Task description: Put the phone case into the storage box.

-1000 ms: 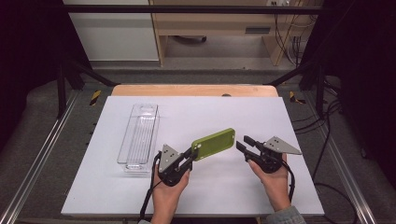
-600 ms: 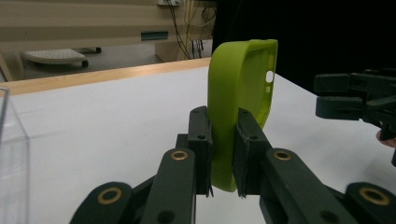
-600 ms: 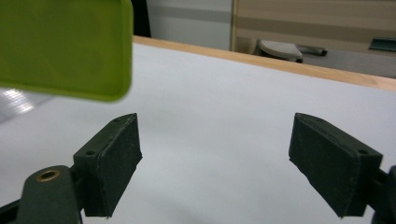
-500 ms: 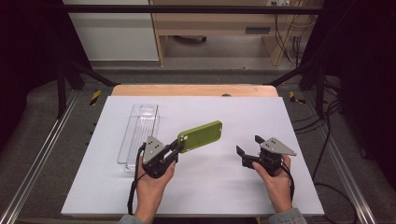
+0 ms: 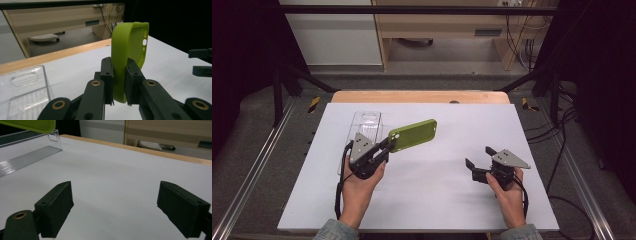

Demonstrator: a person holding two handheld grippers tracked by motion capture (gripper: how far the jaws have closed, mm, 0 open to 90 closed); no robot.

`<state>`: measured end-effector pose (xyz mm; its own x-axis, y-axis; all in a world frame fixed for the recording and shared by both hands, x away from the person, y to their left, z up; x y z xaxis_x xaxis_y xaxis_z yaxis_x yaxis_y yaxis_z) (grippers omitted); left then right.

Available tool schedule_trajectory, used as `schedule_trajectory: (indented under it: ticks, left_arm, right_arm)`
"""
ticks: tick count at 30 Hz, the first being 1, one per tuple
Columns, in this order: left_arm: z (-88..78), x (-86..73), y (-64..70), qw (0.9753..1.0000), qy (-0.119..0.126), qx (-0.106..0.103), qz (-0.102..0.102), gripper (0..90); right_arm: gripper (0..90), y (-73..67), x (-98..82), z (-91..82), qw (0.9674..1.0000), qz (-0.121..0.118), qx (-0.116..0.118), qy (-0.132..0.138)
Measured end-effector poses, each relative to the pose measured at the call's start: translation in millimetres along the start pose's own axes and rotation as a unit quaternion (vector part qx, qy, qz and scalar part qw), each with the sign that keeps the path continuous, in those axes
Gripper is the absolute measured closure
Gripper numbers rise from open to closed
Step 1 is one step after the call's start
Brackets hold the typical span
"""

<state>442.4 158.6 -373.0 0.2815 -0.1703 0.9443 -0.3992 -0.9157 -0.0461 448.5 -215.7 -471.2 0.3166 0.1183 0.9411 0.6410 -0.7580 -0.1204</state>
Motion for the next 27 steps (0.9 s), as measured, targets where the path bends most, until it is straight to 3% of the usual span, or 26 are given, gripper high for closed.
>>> schedule_trajectory:
  ticks: [14,25,27]
  left_arm:
    - [-4.5,16.7,-24.7,0.9994,-0.010,0.021,0.025,78.8]
    - [-6.6,28.9,-44.2,0.9987,-0.010,0.041,0.029,78.8]
    - [-7.6,32.3,-48.4,0.9981,-0.012,0.047,0.038,78.8]
  right_arm:
    - [10.6,1.9,-1.0,-0.6,0.9998,-0.007,-0.017,0.001]
    - [11.3,5.0,-3.6,-1.6,0.9997,-0.008,-0.020,0.013]
    - [11.2,4.6,-4.4,-0.8,0.9998,-0.007,-0.014,0.014]
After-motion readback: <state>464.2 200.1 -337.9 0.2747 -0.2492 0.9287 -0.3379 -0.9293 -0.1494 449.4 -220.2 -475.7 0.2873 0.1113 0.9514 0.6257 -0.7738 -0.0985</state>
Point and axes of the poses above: each handheld gripper's, and its own axes: z roughly forward along the jaws, x roughly out of its top, y roughly to its right, the point moved 1 cm from there along z, roughly forward along the jaws, and after that the axes turned 11 degrees about x, right-handed, at the moved point
